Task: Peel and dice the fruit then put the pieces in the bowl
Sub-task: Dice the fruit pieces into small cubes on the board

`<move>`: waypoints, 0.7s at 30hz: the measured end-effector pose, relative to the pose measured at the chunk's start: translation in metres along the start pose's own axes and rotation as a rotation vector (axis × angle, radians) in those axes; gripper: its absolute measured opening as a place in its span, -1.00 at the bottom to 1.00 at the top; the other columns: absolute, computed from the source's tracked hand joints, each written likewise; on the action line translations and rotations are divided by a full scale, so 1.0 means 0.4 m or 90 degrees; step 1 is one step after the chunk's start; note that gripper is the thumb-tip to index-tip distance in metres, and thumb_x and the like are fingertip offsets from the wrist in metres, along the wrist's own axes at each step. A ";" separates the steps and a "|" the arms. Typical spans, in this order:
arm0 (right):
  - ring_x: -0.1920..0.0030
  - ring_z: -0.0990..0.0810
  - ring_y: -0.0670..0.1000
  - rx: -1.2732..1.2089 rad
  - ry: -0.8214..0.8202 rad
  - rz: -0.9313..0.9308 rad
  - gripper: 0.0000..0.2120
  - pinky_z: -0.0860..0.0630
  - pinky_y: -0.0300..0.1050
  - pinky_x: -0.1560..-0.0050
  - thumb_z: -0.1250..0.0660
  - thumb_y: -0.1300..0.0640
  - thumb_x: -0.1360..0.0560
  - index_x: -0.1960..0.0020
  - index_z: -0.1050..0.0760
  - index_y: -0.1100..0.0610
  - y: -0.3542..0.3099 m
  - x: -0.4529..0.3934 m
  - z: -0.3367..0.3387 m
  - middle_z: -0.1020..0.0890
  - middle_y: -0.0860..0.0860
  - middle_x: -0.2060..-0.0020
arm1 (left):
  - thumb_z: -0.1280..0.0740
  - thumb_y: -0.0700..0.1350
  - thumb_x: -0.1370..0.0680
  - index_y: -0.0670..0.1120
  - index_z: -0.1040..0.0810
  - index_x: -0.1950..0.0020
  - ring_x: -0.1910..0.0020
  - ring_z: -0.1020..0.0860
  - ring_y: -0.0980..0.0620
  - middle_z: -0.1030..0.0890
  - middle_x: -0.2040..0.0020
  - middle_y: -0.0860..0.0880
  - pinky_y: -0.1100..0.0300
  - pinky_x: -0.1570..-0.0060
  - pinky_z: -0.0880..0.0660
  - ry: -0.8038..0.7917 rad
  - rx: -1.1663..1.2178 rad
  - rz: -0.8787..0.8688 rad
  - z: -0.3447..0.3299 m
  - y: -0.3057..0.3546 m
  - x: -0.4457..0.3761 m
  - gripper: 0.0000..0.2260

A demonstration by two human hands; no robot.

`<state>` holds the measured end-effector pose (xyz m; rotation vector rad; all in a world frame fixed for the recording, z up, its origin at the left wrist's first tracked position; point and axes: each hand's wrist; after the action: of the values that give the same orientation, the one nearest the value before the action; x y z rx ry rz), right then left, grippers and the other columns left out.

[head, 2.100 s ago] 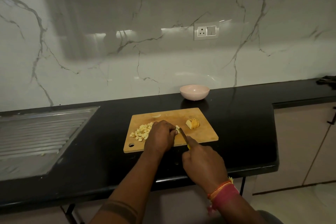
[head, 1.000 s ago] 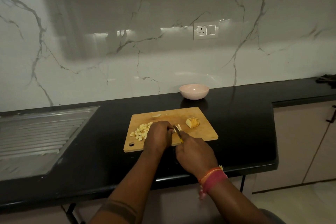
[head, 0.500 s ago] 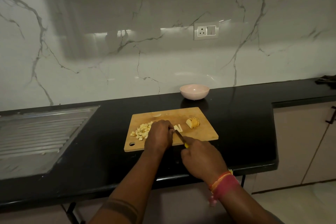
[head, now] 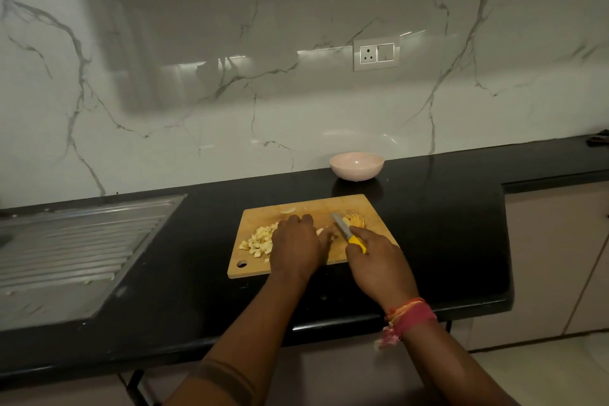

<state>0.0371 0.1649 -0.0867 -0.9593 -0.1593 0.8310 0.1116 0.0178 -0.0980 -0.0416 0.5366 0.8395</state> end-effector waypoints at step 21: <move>0.14 -0.60 0.02 0.186 -0.017 0.026 -0.47 -0.55 -0.09 0.16 -0.11 -0.04 -0.60 -0.57 -0.22 -0.18 -0.010 -0.004 -0.031 -0.64 -0.01 0.12 | -0.40 -0.06 -0.58 0.01 -0.51 0.21 0.08 -0.51 -0.01 -0.54 0.10 -0.03 0.16 0.12 -0.30 -0.090 0.187 -0.016 -0.025 -0.009 -0.044 -0.82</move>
<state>0.0441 0.1543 -0.0905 -0.6782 -0.0389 0.8778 0.1003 0.0008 -0.0992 0.2781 0.5202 0.7267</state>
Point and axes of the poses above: each hand's wrist, its own x-axis away from the middle knuckle, its own z-axis out of the back of the hand, y = z × x
